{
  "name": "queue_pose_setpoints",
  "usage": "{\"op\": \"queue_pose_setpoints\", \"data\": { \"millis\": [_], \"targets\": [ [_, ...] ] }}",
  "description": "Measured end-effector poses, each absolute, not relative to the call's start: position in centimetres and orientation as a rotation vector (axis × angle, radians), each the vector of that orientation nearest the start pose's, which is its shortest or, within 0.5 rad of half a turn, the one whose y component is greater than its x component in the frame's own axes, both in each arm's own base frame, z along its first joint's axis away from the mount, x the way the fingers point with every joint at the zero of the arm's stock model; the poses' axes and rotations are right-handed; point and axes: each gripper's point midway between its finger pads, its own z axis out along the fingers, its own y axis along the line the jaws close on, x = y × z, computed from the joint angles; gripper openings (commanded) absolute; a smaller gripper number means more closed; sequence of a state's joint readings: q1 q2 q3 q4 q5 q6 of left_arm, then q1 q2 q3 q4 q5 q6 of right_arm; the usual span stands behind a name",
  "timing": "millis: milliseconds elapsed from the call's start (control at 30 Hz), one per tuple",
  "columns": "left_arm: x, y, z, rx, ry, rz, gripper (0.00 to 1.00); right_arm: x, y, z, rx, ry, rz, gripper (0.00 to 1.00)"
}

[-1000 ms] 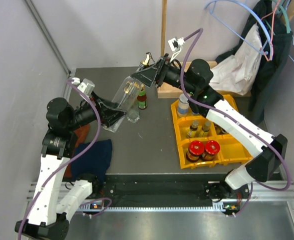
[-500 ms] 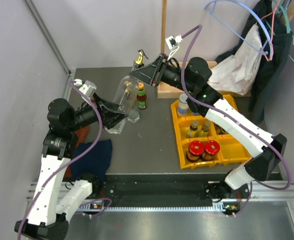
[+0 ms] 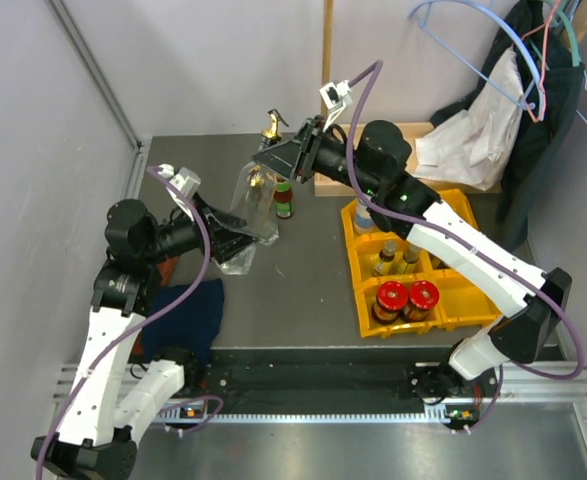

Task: Organize the condiment bottles
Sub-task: Place the bottle in the storage box.

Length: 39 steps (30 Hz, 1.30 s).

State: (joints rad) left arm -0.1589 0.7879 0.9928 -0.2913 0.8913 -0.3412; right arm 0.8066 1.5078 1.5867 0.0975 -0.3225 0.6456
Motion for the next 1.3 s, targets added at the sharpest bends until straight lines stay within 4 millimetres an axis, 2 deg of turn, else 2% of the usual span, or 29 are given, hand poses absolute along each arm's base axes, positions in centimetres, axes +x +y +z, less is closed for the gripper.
{"op": "queue_pose_setpoints", "data": {
  "millis": [133, 167, 367, 400, 467, 533, 567, 700, 933, 1133, 1300],
  "targets": [
    [20.4, -18.3, 34.5, 0.567, 1.673, -1.134, 0.40, 27.1, 40.1, 45.7, -0.429, 1.530, 1.352, 0.00],
    [20.4, -18.4, 34.3, 0.573, 1.674, -1.141, 0.46, 27.1, 40.1, 45.6, -0.431, 1.533, 1.339, 0.00],
    [20.6, -18.7, 33.5, 0.594, 1.665, -1.163, 0.63, 27.0, 40.1, 45.1, -0.447, 1.566, 1.259, 0.00],
    [20.7, -18.7, 33.4, 0.598, 1.660, -1.164, 0.73, 26.9, 40.1, 45.1, -0.449, 1.568, 1.246, 0.00],
    [20.9, -18.8, 33.4, 0.588, 1.658, -1.164, 0.78, 26.8, 40.1, 45.1, -0.457, 1.571, 1.224, 0.00],
    [21.7, -18.6, 33.4, 0.547, 1.667, -1.151, 0.89, 26.5, 40.2, 44.4, -0.491, 1.586, 1.182, 0.00],
    [22.2, -18.4, 33.4, 0.525, 1.670, -1.141, 0.99, 26.4, 40.3, 43.7, -0.513, 1.603, 1.151, 0.00],
    [23.0, -18.3, 33.2, 0.473, 1.685, -1.134, 0.99, 26.6, 39.8, 40.9, -0.552, 1.693, 1.054, 0.00],
    [23.5, -18.0, 33.4, 0.442, 1.681, -1.111, 0.99, 27.8, 38.5, 38.6, -0.543, 1.747, 0.917, 0.00],
    [23.6, -17.8, 33.6, 0.416, 1.680, -1.101, 0.99, 29.2, 35.7, 36.3, -0.518, 1.795, 0.715, 0.00],
    [23.6, -17.6, 33.9, 0.403, 1.668, -1.087, 0.99, 29.9, 32.2, 36.8, -0.478, 1.782, 0.539, 0.00]
  ]
}}
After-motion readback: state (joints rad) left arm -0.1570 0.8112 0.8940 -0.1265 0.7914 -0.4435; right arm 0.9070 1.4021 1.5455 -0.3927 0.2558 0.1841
